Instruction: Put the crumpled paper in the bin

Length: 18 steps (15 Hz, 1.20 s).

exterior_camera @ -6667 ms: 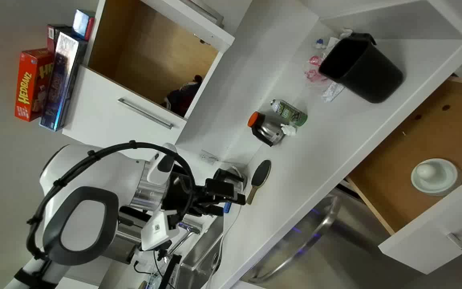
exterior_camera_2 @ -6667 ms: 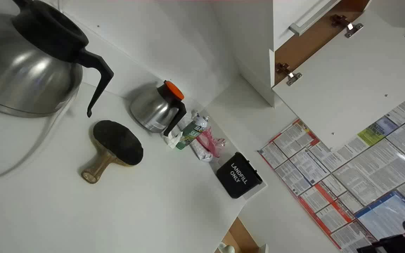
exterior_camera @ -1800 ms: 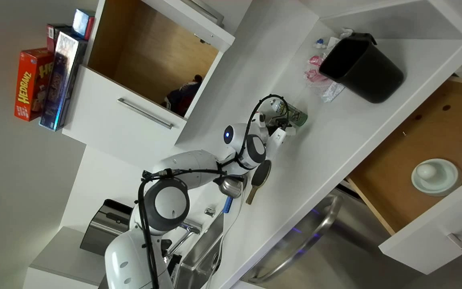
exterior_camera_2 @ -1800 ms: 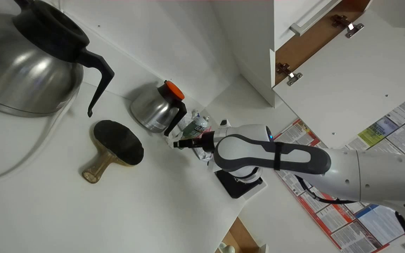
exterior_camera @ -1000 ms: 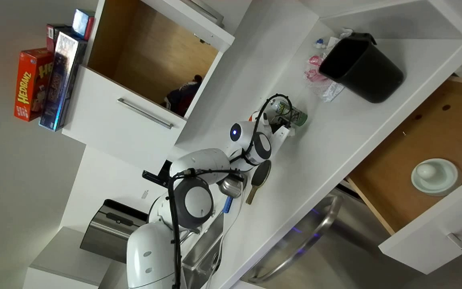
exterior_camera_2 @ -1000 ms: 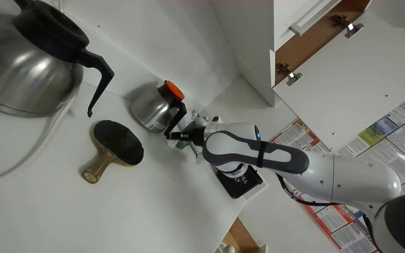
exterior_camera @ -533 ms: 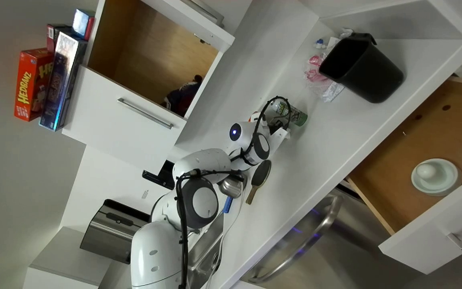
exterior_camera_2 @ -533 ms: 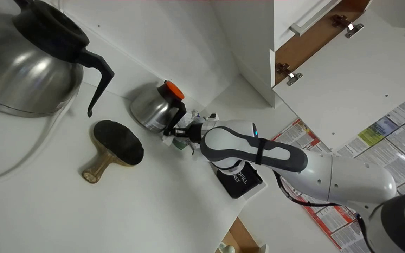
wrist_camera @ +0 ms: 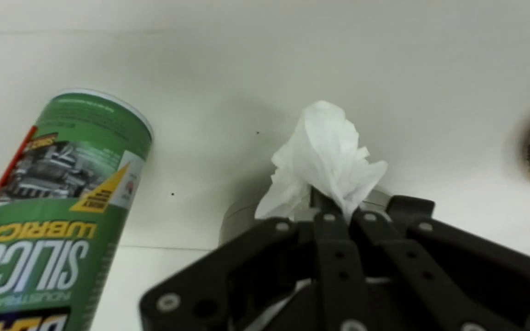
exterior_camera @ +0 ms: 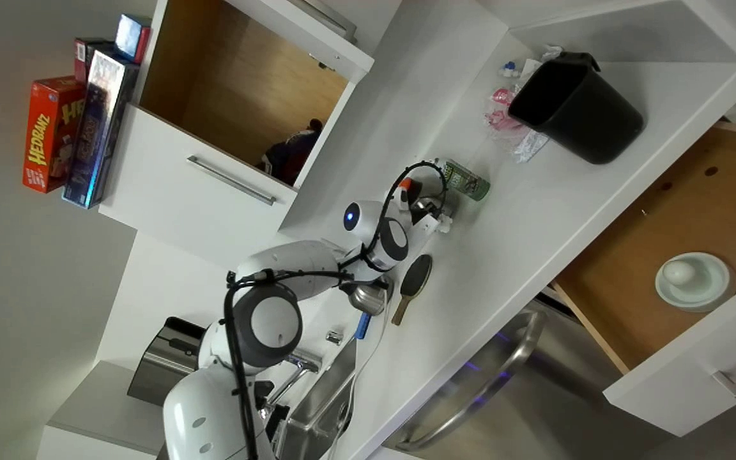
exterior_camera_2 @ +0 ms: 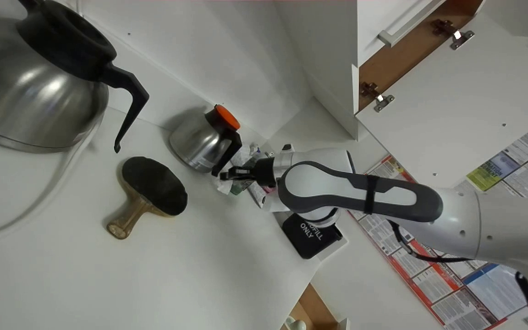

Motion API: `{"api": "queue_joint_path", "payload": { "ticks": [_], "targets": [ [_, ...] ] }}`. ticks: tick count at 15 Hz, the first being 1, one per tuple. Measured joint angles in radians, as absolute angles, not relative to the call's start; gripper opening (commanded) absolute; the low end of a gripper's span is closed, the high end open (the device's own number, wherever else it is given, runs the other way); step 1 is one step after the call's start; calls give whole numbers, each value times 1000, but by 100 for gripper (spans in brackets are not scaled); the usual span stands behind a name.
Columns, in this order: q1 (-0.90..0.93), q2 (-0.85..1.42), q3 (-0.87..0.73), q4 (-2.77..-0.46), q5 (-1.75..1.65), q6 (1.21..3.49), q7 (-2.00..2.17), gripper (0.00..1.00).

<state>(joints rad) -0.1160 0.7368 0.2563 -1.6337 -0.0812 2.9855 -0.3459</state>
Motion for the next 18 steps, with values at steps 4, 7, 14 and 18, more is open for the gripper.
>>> {"api": "queue_joint_path", "payload": {
  "ticks": [4, 7, 14, 18],
  "targets": [
    [-21, 529, 133, -1828, -82, 2921, -235, 1],
    [42, 369, 34, -1986, -114, 2891, -143, 1],
    [148, 37, -263, -2247, -564, 2854, 293, 1],
    [94, -65, -355, -2241, -926, 2788, 580, 1]
  ]
}}
